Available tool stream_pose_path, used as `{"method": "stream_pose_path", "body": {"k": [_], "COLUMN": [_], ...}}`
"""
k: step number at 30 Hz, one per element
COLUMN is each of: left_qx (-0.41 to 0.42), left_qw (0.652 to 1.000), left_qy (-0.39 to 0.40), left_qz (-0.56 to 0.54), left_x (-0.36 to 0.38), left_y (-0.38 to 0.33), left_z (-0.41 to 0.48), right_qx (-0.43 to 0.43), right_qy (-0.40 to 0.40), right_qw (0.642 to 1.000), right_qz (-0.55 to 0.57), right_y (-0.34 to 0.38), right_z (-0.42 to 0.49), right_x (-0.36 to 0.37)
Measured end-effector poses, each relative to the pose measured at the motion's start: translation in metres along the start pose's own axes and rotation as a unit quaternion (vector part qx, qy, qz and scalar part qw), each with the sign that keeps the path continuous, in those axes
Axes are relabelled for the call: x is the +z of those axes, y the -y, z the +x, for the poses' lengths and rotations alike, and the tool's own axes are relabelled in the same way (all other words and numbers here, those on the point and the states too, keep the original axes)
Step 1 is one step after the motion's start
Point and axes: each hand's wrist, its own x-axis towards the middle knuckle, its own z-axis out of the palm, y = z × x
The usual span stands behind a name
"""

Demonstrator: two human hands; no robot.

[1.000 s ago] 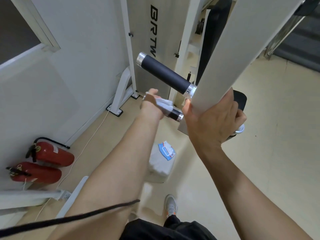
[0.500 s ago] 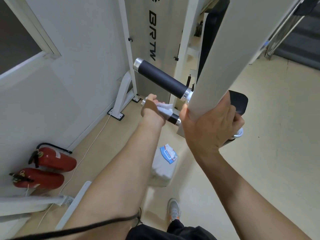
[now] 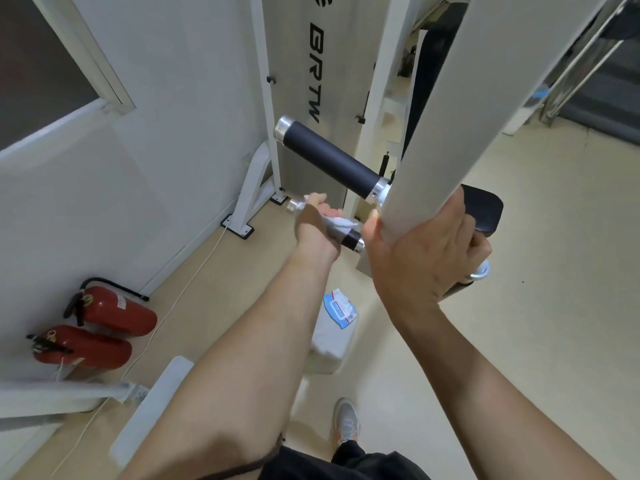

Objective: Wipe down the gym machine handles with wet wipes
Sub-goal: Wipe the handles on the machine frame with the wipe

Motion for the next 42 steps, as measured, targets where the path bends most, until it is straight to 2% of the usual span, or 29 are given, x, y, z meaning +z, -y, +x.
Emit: {"method": "stream_pose_path", "body": {"k": [3, 4, 7, 11, 17, 22, 24, 26, 30, 33, 35, 36, 38, 39, 41, 42], "left_qx": [-0.039, -0.045, -0.047, 0.02, 0.014, 0.087, 0.125, 0.179, 0.265, 0.353, 0.389, 0.395, 0.405, 0.411, 0.421, 0.424], "left_qw": [0.993, 0.992, 0.996, 0.999, 0.991, 0.983, 0.961, 0.923, 0.833, 0.793, 0.775, 0.767, 0.758, 0.756, 0.757, 0.763], "left_qy": [0.113, 0.118, 0.046, -0.042, 0.029, 0.011, -0.025, -0.026, 0.05, 0.128, 0.175, 0.194, 0.208, 0.207, 0.206, 0.206], "left_qz": [0.016, 0.029, 0.058, 0.027, 0.127, 0.163, 0.247, 0.34, 0.483, 0.481, 0.466, 0.466, 0.467, 0.465, 0.456, 0.443], "left_x": [-0.003, -0.002, -0.001, -0.011, -0.009, -0.033, -0.038, -0.039, -0.039, -0.051, -0.057, -0.058, -0.057, -0.056, -0.053, -0.052], "left_y": [0.041, 0.047, 0.021, -0.018, 0.044, 0.031, 0.029, 0.024, 0.004, -0.028, -0.054, -0.065, -0.081, -0.087, -0.097, -0.101], "left_z": [-0.02, -0.022, -0.014, 0.011, -0.046, -0.062, -0.067, -0.07, -0.09, -0.119, -0.138, -0.146, -0.16, -0.164, -0.168, -0.169], "right_qx": [0.005, 0.003, -0.008, -0.01, -0.01, -0.033, -0.038, -0.043, -0.05, -0.052, -0.045, -0.062, -0.152, -0.219, -0.301, -0.287], "right_qy": [0.005, 0.009, 0.017, 0.007, 0.011, 0.016, 0.019, 0.018, 0.018, 0.022, 0.006, -0.033, -0.127, -0.129, -0.027, 0.043], "right_qw": [1.0, 1.0, 1.0, 1.0, 1.0, 0.999, 0.999, 0.999, 0.999, 0.998, 0.995, 0.987, 0.953, 0.929, 0.888, 0.883], "right_qz": [0.001, -0.002, -0.011, -0.012, -0.01, -0.005, -0.003, -0.005, -0.001, 0.01, 0.087, 0.142, 0.229, 0.269, 0.347, 0.369], "right_y": [-0.004, -0.007, -0.011, -0.003, -0.008, -0.013, -0.014, -0.015, -0.019, -0.021, -0.022, -0.021, -0.017, -0.01, 0.014, 0.028], "right_z": [0.005, 0.006, 0.004, -0.006, -0.002, -0.001, -0.002, -0.001, 0.002, 0.002, 0.001, -0.001, -0.009, -0.014, -0.021, -0.021], "right_x": [0.0, -0.001, -0.005, -0.005, -0.007, -0.01, -0.01, -0.01, -0.01, -0.009, -0.009, -0.011, -0.02, -0.027, -0.043, -0.05]}}
